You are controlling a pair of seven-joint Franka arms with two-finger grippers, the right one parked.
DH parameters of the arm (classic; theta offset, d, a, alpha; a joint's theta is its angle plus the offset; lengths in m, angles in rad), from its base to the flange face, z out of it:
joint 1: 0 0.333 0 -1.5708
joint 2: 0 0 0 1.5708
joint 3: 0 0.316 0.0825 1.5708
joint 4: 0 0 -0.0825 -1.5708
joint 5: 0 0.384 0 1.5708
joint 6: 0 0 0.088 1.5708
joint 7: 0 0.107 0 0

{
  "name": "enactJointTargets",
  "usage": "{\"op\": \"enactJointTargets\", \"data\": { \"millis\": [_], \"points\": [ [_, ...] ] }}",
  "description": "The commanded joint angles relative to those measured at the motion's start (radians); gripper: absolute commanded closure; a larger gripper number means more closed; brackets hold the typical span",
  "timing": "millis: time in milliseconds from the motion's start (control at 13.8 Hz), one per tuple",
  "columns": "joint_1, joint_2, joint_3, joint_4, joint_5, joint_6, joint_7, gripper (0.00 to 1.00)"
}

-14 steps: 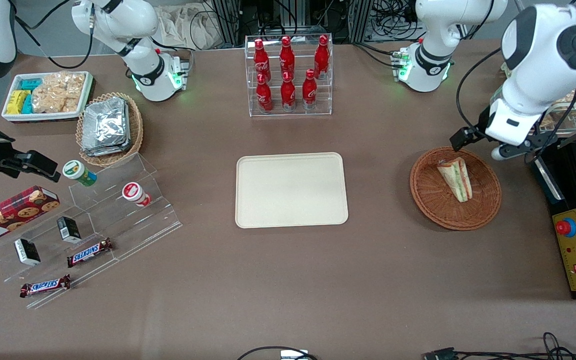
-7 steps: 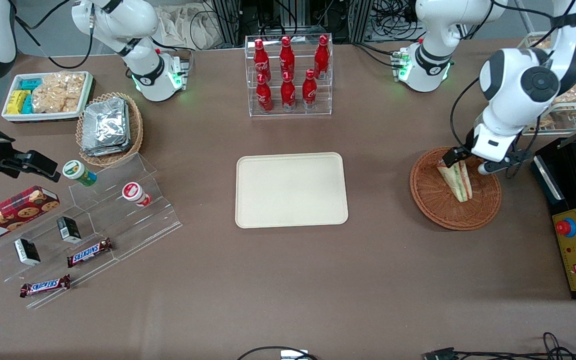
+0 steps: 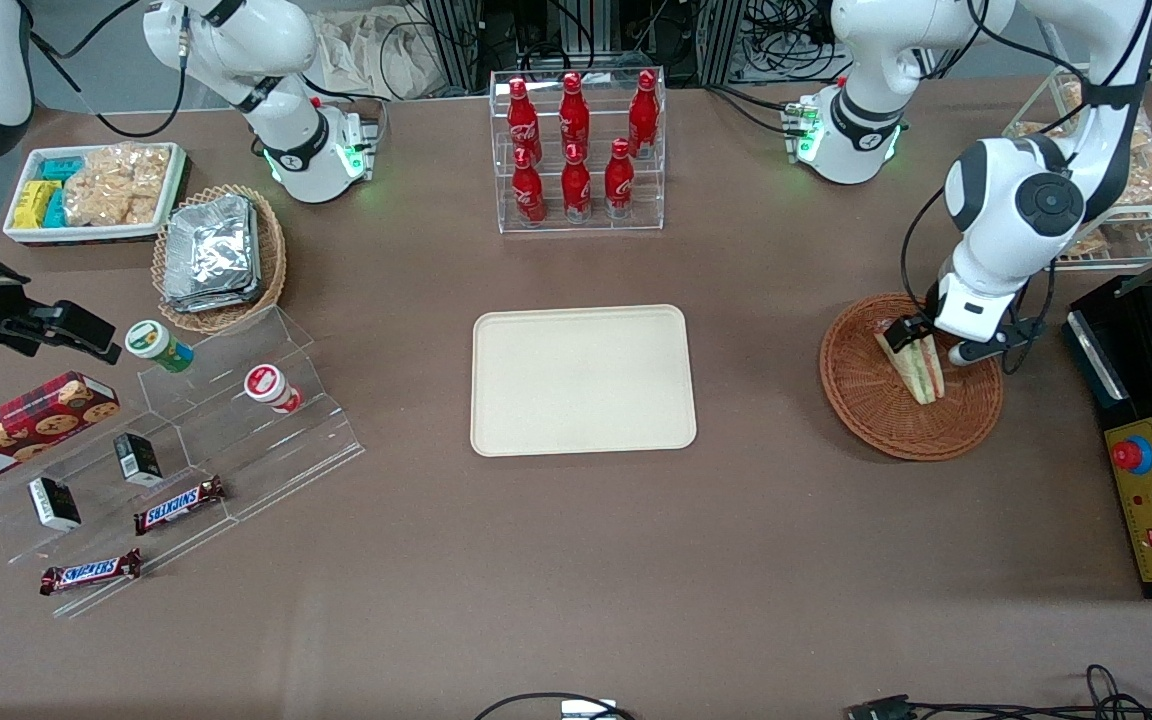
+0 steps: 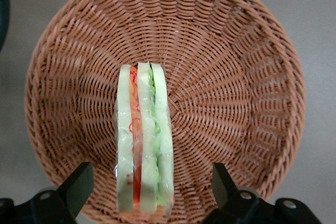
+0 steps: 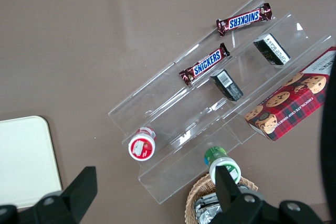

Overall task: Place sandwich from basket to tray
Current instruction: 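Lower the open left gripper around the sandwich and close it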

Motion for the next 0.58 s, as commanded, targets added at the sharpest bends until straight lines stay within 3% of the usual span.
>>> {"op": "enactJointTargets", "data": {
  "millis": [0, 290, 363, 508],
  "points": [
    [0.002, 0.048, 0.007, -0.024, 0.017, 0.089, 0.003, 0.01],
    [0.0, 0.123, 0.032, -0.03, 0.019, 0.161, 0.01, 0.04],
    [0.0, 0.127, 0.033, -0.03, 0.019, 0.161, 0.012, 0.14],
    [0.0, 0.128, 0.033, -0.032, 0.019, 0.161, 0.012, 0.48]
  ]
}}
